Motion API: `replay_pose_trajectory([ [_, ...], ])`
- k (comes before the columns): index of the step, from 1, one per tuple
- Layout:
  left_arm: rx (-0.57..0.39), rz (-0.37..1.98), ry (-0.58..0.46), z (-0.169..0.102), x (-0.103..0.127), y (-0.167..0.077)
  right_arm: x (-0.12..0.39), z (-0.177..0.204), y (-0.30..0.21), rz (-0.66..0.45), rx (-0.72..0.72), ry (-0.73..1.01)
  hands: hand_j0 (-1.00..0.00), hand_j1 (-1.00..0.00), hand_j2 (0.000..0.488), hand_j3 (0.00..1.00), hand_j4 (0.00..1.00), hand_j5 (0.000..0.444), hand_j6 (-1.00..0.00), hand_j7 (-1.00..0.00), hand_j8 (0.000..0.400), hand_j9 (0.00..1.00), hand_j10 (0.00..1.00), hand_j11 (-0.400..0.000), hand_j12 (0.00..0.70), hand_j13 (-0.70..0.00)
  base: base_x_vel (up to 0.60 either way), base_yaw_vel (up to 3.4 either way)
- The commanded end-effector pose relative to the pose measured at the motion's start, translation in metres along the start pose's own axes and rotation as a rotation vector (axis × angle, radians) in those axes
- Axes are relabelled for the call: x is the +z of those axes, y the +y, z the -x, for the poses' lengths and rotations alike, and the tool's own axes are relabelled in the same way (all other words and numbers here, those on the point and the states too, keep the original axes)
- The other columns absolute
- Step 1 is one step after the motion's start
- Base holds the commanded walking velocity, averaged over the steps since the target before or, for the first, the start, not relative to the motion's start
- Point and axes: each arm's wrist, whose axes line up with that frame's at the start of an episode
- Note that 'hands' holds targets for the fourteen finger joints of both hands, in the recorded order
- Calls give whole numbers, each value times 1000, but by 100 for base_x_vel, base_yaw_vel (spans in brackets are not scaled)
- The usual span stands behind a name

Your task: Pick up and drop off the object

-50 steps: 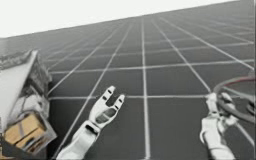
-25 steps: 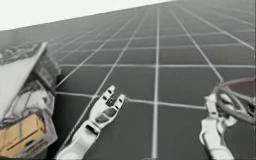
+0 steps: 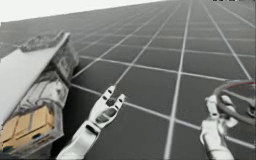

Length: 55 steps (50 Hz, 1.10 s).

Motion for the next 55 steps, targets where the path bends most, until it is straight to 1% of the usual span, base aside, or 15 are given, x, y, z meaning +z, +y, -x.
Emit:
replay_pose_trajectory([
  [1, 2, 25, -17, 4, 2, 7, 6, 6, 19, 7, 68, -32, 0, 0, 0, 1000, 1000, 0, 0, 0, 0, 1000, 1000, -400, 0, -700, 40, 32],
  [22, 2, 25, -17, 4, 2, 7, 6, 6, 19, 7, 68, -32, 0, 0, 0, 1000, 1000, 0, 0, 0, 0, 1000, 1000, -400, 0, -700, 42, 30],
  [55, 2, 25, -17, 4, 2, 7, 6, 6, 19, 7, 68, -32, 0, 0, 0, 1000, 1000, 0, 0, 0, 0, 1000, 1000, -400, 0, -700, 50, 21],
])
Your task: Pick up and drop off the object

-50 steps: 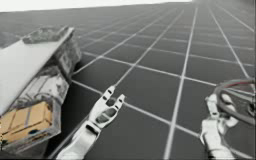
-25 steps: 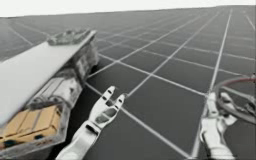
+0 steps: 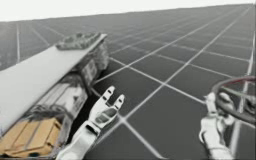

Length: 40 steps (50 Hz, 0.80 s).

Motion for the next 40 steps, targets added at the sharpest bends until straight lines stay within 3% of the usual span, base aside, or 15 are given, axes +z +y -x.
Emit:
replay_pose_trajectory([
  [1, -14, -12, 10, -3, -1, -6, 7, -4, -5, -12, -5, -21, 0, 0, 0, 1000, 1000, 0, 0, 0, 0, 1000, 1000, -400, 0, -700, 52, 15],
  [40, -14, -12, 10, -3, -1, -6, 7, -4, -5, -12, -5, -21, 0, 0, 0, 1000, 1000, 0, 0, 0, 0, 1000, 1000, -400, 0, -700, 55, 10],
])
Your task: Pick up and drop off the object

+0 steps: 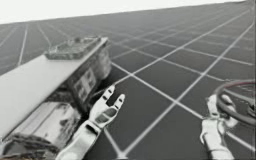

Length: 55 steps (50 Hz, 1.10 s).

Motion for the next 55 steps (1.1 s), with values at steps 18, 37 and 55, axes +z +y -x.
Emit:
replay_pose_trajectory([
  [18, -3, 9, -6, 2, 1, 2, 6, 3, 11, -4, 45, -27, 0, 0, 0, 1000, 1000, 0, 0, 0, 0, 1000, 1000, -400, 0, -700, 57, 6],
  [37, -3, 9, -6, 2, 1, 2, 6, 3, 11, -4, 45, -27, 0, 0, 0, 1000, 1000, 0, 0, 0, 0, 1000, 1000, -400, 0, -700, 52, 3],
  [55, -3, 9, -6, 2, 1, 2, 6, 3, 11, -4, 45, -27, 0, 0, 0, 1000, 1000, 0, 0, 0, 0, 1000, 1000, -400, 0, -700, 36, -2],
])
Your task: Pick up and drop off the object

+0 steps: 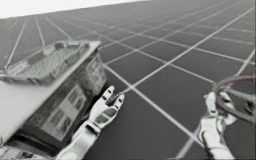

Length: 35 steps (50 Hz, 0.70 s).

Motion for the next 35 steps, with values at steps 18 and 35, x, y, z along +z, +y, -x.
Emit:
replay_pose_trajectory([
  [18, -14, -15, 8, -2, -1, -7, 6, -4, -5, -14, -8, -18, 0, 0, 0, 1000, 1000, 0, 0, 0, 0, 1000, 1000, -400, 0, -700, 24, -7],
  [35, -14, -15, 8, -2, -1, -7, 6, -4, -5, -14, -8, -18, 0, 0, 0, 1000, 1000, 0, 0, 0, 0, 1000, 1000, -400, 0, -700, 18, 179],
])
